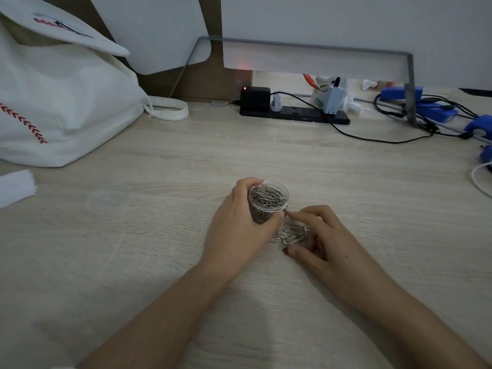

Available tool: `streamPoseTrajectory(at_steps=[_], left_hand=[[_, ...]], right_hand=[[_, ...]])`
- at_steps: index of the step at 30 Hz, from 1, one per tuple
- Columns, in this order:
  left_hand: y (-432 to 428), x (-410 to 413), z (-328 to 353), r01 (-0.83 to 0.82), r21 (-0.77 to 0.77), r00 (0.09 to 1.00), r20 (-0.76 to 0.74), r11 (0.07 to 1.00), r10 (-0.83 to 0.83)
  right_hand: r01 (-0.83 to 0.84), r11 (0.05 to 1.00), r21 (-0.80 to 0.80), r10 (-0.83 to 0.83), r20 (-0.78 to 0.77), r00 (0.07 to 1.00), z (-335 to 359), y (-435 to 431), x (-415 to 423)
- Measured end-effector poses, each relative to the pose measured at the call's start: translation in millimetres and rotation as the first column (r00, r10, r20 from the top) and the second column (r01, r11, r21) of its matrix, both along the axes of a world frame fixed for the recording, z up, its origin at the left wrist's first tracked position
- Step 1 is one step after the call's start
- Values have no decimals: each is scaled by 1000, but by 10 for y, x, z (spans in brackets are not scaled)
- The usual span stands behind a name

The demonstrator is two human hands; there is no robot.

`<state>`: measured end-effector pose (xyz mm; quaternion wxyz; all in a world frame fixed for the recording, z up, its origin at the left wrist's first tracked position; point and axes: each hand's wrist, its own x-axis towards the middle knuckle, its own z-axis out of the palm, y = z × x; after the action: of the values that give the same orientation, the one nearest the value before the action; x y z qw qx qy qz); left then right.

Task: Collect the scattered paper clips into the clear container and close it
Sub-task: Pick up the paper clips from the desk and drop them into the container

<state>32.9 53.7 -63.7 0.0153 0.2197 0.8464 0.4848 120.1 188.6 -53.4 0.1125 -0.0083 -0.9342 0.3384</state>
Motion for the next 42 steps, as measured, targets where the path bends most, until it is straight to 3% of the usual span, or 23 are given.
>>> streamPoseTrajectory(at_steps=[10,18,22,24,34,42], left_hand=[[-4,10,17,4,-2,1000,4,1000,-4],[-3,5,15,7,-10,1000,12,1000,-7],[-4,1,5,8,-10,1000,13,1000,-7],[-2,-4,2,7,-6,1000,12,1000,-7],[4,-18,-21,2,-9,1000,-1,1000,-2],[16,-5,2,21,-13,1000,-5,1000,-21]], right_hand=[[-25,996,88,28,-32,999,-14,-19,-57],[1,903,429,9,-20,1000,103,-131,-153],[-39,944,329,-62,292,954,225,-85,-231],[-64,941,331,-57,345,937,280,-78,-280],[-111,899,424,-41,333,942,308,-139,-290],[-37,980,196,-34,350,936,478,179,-219]])
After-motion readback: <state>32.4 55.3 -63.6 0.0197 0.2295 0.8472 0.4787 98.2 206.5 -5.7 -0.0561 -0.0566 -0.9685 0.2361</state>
